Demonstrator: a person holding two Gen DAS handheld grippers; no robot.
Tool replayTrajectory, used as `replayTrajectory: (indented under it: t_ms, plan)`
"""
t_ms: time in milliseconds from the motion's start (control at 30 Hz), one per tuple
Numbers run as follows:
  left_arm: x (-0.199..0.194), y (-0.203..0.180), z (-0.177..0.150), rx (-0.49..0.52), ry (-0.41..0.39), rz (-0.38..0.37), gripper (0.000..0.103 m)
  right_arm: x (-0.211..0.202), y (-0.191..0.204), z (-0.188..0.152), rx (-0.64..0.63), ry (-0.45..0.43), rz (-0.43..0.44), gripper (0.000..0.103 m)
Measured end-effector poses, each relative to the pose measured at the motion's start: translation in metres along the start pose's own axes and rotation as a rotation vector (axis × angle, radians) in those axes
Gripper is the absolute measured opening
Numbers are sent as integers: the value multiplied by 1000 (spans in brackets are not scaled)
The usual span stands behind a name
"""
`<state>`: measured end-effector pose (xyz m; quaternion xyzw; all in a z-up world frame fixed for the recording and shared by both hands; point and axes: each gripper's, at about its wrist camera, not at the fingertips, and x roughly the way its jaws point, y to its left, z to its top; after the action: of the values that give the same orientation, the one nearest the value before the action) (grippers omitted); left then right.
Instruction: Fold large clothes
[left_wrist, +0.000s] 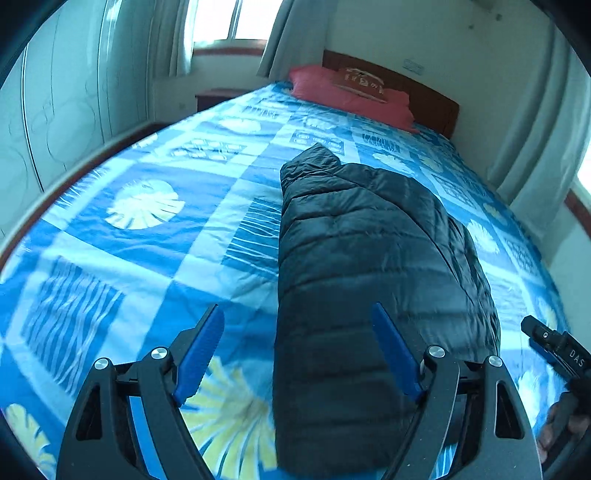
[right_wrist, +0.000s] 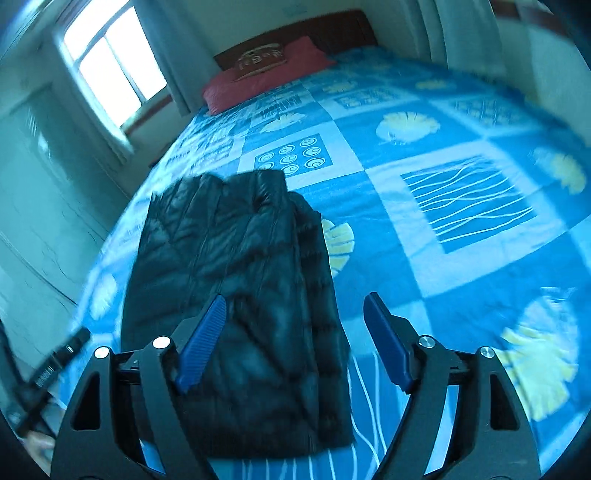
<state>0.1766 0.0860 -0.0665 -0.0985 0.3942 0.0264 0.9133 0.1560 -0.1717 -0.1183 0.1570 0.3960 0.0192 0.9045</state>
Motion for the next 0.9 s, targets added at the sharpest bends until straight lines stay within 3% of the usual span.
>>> replayTrajectory:
  t_ms: [467, 900]
  plan:
    - [-79, -27, -44, 118, -87, 39, 81, -91, 37, -52, -164, -113, -126, 91]
    - [-119, -35, -55, 137, -159, 29, 82, -125, 55, -71, -210, -158, -98, 92]
